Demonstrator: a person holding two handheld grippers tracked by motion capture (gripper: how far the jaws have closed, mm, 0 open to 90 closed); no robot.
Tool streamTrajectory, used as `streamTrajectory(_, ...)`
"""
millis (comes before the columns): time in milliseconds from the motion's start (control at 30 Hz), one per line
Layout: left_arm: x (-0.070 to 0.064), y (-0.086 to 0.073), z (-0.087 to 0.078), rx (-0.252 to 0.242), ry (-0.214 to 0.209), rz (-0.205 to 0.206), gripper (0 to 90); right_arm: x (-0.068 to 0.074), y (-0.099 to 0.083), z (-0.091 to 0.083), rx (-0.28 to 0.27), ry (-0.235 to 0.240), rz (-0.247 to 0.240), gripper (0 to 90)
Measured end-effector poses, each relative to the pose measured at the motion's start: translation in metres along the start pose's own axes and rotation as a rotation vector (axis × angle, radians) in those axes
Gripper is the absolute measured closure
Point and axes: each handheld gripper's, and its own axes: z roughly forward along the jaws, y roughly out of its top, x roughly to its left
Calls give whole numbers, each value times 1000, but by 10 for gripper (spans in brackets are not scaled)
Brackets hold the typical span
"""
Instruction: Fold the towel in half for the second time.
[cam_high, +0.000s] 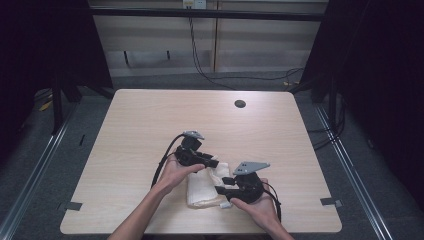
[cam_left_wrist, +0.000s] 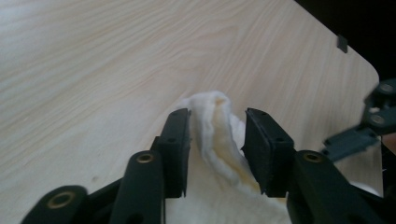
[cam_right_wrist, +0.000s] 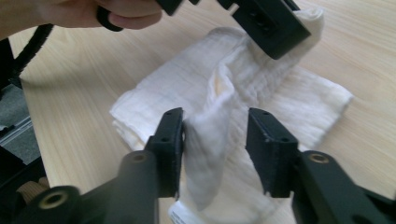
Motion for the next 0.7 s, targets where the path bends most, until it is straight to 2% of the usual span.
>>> streamTrajectory(67, -3, 2, -3, -13, 28, 15, 536, -3, -2, -3, 1, -12, 8, 515)
streamTrajectory(100, -2, 2, -5, -35, 20, 8, 530, -4, -3, -5, -1, -16, 14, 506)
streamTrajectory(233, 5, 0, -19, -102, 49, -16, 549, -9, -6, -10, -1, -45, 23, 500)
streamTrajectory(333, 11, -5, -30, -98, 67, -26, 549, -16, -6, -15, -18, -68, 44, 498)
streamTrajectory(433, 13, -12, -40, -92, 79, -16, 553, -24, -5, -19, -37, -91, 68, 497)
streamTrajectory(567, 11, -25, -56, -75, 83, 14, 567, -29, -1, -27, -63, -90, 48, 523)
streamTrajectory(633, 11, -32, -64, -72, 79, 14, 567, -31, -1, -31, -66, -82, 46, 532)
streamTrajectory(700, 10, -39, -71, -72, 95, 16, 562, -35, -2, -36, -70, -77, 45, 533)
